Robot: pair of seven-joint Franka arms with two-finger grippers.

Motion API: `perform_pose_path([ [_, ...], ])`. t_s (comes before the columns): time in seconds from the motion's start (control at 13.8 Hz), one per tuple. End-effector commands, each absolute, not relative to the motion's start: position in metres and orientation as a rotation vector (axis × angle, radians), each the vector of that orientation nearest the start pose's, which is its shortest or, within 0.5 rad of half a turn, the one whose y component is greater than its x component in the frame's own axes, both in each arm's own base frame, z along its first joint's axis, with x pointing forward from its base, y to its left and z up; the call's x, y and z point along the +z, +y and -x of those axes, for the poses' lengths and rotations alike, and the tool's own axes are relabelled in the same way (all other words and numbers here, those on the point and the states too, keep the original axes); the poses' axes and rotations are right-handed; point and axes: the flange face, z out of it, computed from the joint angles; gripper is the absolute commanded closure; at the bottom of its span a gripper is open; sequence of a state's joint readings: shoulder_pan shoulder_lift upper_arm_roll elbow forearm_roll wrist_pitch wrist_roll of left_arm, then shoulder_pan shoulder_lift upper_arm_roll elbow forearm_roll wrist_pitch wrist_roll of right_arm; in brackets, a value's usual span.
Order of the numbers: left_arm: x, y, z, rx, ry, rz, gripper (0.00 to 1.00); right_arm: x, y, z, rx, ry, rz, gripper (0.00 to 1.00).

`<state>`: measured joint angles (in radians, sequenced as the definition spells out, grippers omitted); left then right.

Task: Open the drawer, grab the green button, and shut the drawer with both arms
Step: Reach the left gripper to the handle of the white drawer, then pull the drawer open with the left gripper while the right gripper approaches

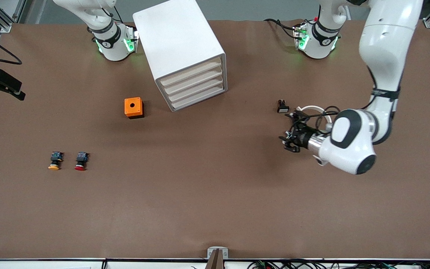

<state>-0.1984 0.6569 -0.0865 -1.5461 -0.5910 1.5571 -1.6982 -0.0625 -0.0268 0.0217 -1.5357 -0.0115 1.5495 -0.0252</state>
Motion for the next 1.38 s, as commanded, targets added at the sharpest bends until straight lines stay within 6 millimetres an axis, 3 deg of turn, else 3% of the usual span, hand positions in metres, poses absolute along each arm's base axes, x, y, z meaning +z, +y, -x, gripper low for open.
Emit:
perform_pose_path([
  [0.0, 0.234, -0.292, -0.584, -1.491, 2.377, -1.957, 0.00, 0.659, -0.019, -0.548, -0.072, 0.027, 3.142, 0.00],
  [0.22, 0.220, -0.340, -0.562, -1.665, 2.486, -1.784, 0.03, 0.656, -0.013, -0.550, -0.065, 0.007, 3.143, 0.00],
  [0.29, 0.206, -0.344, -0.559, -1.752, 2.547, -1.668, 0.11, 0.655, -0.013, -0.551, -0.060, 0.005, 3.143, 0.00],
  [0.36, 0.205, -0.360, -0.549, -1.785, 2.582, -1.647, 0.18, 0.655, -0.013, -0.551, -0.060, 0.005, 3.142, 0.00],
  [0.58, 0.198, -0.410, -0.511, -1.803, 2.616, -1.743, 0.18, 0.654, -0.013, -0.551, -0.058, 0.005, 3.142, 0.00],
  [0.73, 0.185, -0.422, -0.499, -1.855, 2.608, -1.742, 0.19, 0.654, -0.012, -0.551, -0.060, 0.005, 3.139, 0.00],
  [0.87, 0.176, -0.449, -0.476, -1.906, 2.591, -1.773, 0.27, 0.649, -0.008, -0.556, -0.058, -0.002, 3.114, 0.00],
  [0.94, 0.169, -0.451, -0.472, -1.921, 2.596, -1.771, 0.30, 0.647, -0.004, -0.556, -0.041, -0.002, 3.109, 0.00],
  [1.02, 0.165, -0.455, -0.466, -1.932, 2.598, -1.777, 0.31, 0.646, 0.006, -0.555, -0.038, 0.000, 3.110, 0.00],
  [1.31, 0.148, -0.473, -0.444, -1.988, 2.599, -1.785, 0.31, 0.641, 0.089, -0.550, -0.018, 0.216, 3.117, 0.00],
])
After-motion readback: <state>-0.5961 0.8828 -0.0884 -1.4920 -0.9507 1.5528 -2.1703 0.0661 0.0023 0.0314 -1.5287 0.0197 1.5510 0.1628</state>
